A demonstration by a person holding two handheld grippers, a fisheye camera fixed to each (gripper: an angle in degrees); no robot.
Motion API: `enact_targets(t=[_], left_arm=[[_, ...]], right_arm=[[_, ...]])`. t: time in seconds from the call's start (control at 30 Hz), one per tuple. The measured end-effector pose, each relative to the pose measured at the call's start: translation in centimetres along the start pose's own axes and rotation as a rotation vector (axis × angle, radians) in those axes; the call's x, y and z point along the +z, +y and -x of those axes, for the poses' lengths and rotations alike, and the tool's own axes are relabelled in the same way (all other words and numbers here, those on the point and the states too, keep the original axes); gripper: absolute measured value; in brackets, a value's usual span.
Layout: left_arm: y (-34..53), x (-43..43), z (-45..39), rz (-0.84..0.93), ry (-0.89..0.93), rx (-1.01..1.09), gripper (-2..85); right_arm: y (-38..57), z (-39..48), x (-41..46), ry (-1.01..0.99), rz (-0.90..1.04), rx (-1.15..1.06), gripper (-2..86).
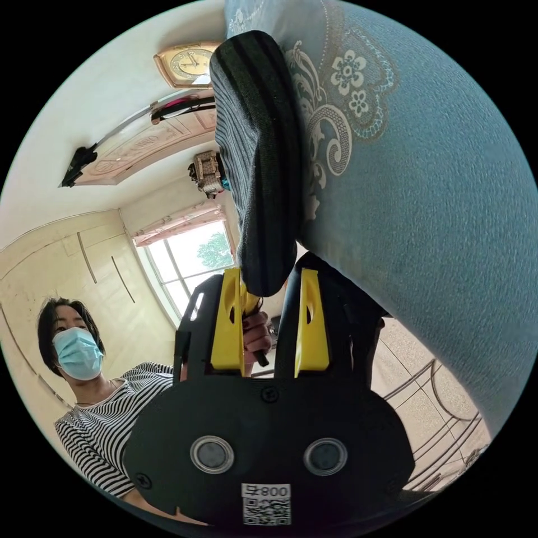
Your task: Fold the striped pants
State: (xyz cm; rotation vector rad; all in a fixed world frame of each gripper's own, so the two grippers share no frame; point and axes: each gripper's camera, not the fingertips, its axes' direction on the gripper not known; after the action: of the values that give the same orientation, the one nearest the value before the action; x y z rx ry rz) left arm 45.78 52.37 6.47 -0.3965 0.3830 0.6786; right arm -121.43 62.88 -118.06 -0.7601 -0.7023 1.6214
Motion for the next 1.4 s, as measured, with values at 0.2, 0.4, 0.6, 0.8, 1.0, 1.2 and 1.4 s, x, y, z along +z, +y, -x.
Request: enact_targets(t=[0.2,0.4,0.6,0.8,1.0,1.2,1.4], left_arm=[[-0.5,-0.2,0.5,-0.009,0.028,-0.012,1.6],[-0.8,-2.4,0.8,-0.029,0.017,-0.006,1.6],[-0.5,-10.6,3.1,-0.356,-0.113,-0.114,7.5],[-3.1,-14.5,6.1,-0.561,-0.084,-0.185,16.1],[-7.1,-14.2,8.1,-0.616,-0.023,-0.232,19.1],[-10.2,-12.0,8.1,-0.594,-0.025,-0.226,18.5],[-13.3,-9.0,7.2,-0.494,-0.058,-0.207,14.3]], right_arm=[[-1.5,0.6,1.3,-0.036,0.015,-0.003,14.3],[-2.4,0.5,2.0,-0.039,0.031,0.027,10.5],[-2.4,2.0,1.9,-0.010,0.044,0.009,9.1],[-2.1,2.9,1.9,0.000,0.052,0.009,8.7],[-1.7,3.7,2.3,0.017,0.058,0.013,8.7],[-1.1,4.0,2.8,0.016,0.065,0.018,8.7],[-0.1,3.9,3.4,0.016,0.067,0.024,8.7]])
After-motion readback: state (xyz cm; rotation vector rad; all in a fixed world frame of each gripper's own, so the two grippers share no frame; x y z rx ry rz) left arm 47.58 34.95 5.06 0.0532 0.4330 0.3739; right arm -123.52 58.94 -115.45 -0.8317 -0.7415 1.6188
